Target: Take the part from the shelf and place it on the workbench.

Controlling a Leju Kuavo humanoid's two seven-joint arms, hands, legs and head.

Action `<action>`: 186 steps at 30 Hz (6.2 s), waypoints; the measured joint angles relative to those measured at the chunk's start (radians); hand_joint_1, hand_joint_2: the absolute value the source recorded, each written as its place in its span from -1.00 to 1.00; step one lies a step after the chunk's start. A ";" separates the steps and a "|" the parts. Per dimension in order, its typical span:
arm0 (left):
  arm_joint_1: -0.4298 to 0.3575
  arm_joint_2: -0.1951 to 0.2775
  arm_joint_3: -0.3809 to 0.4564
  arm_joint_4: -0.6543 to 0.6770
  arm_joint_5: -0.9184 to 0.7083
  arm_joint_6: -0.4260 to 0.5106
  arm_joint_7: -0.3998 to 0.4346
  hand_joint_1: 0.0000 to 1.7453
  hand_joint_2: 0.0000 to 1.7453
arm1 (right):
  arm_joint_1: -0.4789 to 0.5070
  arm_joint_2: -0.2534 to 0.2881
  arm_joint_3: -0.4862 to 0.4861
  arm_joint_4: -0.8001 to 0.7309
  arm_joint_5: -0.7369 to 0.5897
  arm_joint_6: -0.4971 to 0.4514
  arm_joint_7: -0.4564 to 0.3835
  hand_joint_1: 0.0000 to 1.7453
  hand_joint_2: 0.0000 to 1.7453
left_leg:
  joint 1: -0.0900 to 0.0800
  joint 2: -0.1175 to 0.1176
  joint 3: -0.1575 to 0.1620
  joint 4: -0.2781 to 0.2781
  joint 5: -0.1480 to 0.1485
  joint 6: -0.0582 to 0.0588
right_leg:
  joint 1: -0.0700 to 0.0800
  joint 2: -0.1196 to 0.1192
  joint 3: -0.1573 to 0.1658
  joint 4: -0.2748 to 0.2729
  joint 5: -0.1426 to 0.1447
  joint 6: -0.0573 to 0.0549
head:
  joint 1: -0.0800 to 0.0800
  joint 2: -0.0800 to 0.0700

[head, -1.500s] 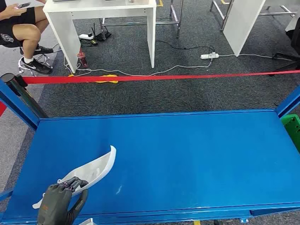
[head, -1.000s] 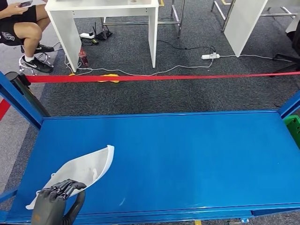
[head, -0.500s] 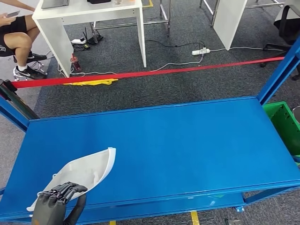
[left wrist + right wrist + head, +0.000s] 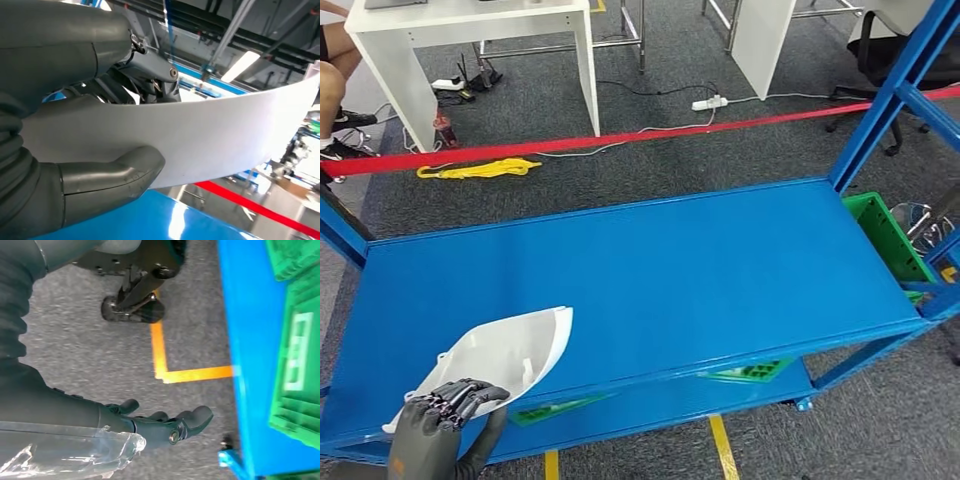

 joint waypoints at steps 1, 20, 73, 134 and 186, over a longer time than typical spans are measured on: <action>0.000 -0.008 0.005 0.000 0.004 0.000 -0.014 1.00 1.00 | -0.004 0.000 -0.012 -0.002 0.013 0.005 -0.004 -1.00 1.00 | -0.001 0.011 -0.012 0.001 0.009 0.001 | 0.000 -0.006 -0.007 0.061 -0.032 0.002 | 0.000 0.000; 0.007 -0.076 0.051 0.001 0.044 0.001 -0.112 1.00 1.00 | -0.060 0.016 -0.177 -0.012 0.151 0.072 -0.090 -1.00 1.00 | 0.002 -0.005 -0.083 0.220 -0.063 -0.045 | 0.004 0.020 0.135 -0.193 0.103 -0.048 | -0.005 0.000; -0.015 -0.176 0.101 0.050 0.591 -0.232 -0.379 1.00 1.00 | -0.179 0.022 -0.450 0.053 0.437 0.136 -0.215 -1.00 1.00 | -0.015 0.087 -0.049 0.022 0.031 -0.023 | 0.017 -0.050 0.244 -0.228 0.026 -0.029 | 0.018 0.000; -0.077 -0.156 0.127 0.058 0.733 -0.373 -0.691 1.00 1.00 | -0.195 -0.065 -0.338 0.362 0.322 -0.060 -0.214 -1.00 1.00 | 0.041 0.049 0.040 0.030 -0.067 -0.095 | -0.047 -0.025 0.083 -0.120 0.074 0.020 | 0.027 0.000; -0.165 -0.169 0.086 0.092 0.814 -0.420 -0.691 1.00 1.00 | 0.272 0.028 0.396 -0.196 -0.547 -0.240 0.233 -1.00 1.00 | -0.007 0.010 -0.096 0.056 0.023 0.004 | 0.008 -0.008 0.052 0.115 -0.135 -0.002 | 0.021 0.000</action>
